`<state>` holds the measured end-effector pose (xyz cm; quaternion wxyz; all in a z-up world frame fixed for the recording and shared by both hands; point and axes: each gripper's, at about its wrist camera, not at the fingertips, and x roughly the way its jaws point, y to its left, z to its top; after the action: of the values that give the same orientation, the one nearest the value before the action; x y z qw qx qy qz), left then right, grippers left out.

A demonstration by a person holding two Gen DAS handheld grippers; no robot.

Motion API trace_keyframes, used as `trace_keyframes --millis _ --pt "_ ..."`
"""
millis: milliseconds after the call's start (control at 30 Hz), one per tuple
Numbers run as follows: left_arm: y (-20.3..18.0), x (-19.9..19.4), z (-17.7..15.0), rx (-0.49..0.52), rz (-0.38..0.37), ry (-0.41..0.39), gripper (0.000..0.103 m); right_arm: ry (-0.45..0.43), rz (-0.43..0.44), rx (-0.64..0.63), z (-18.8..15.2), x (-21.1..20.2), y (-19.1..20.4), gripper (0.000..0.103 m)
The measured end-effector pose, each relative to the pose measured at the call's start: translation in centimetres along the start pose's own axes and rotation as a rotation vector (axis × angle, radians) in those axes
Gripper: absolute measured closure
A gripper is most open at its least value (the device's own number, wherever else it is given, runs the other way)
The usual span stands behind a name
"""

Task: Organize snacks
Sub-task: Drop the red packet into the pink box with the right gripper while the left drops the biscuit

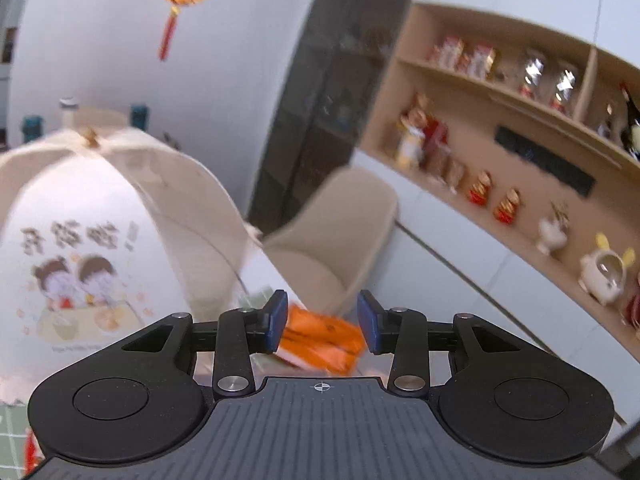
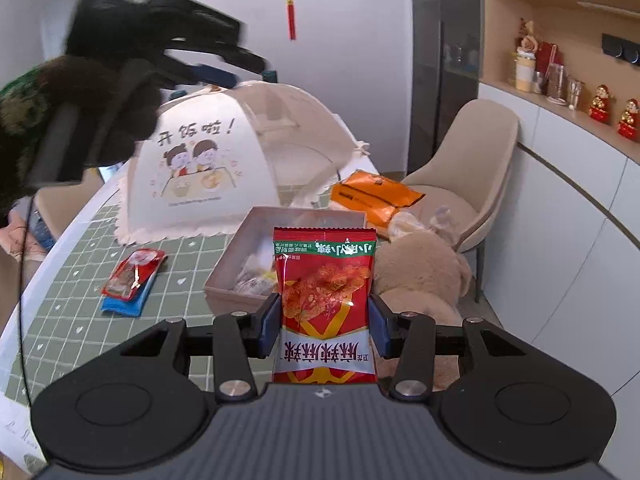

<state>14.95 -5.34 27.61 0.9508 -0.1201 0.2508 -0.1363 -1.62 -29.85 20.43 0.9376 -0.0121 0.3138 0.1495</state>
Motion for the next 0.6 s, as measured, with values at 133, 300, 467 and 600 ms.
trace_keyframes --millis 133,300,467,600 --pt "1.7 -1.4 0.3 -0.006 0.088 0.062 0.061 -0.092 0.052 -0.011 5.6 -0.1 0.4 0.058" --pt "4.0 -4.8 -2.4 -0.028 0.189 0.122 0.061 -0.070 0.064 0.006 14.8 3.2 1.3 0.043" --pt "8.0 -7.6 -8.3 -0.051 0.241 0.188 0.061 -0.011 0.005 -0.010 16.8 9.1 2.3 0.025" --pt "13.6 -9.7 -14.8 -0.217 0.333 0.287 0.061 0.088 0.051 0.000 12.9 12.1 3.4 0.025"
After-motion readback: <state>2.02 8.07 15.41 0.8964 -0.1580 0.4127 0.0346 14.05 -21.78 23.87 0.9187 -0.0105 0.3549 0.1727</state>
